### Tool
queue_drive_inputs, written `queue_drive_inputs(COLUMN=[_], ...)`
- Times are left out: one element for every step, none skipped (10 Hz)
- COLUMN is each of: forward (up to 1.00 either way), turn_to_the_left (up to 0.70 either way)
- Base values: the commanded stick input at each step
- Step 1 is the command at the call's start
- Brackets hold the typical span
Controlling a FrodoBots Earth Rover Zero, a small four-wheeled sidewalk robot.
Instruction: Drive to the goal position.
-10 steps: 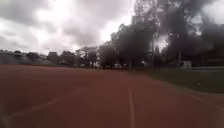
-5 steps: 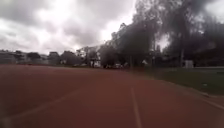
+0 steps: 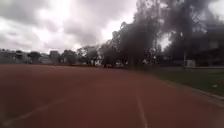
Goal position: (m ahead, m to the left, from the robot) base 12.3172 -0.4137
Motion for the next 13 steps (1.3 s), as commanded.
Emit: queue_drive_inputs(forward=[0.70, 0.70, 0.70, 0.70, 0.70, 0.70, 0.70, 0.70, 0.70, 0.70, 0.70, 0.70, 0.70], turn_to_the_left=[0.00, 0.00, 0.00, 0.00, 0.00, 0.00, 0.00, 0.00, 0.00, 0.00, 0.00, 0.00, 0.00])
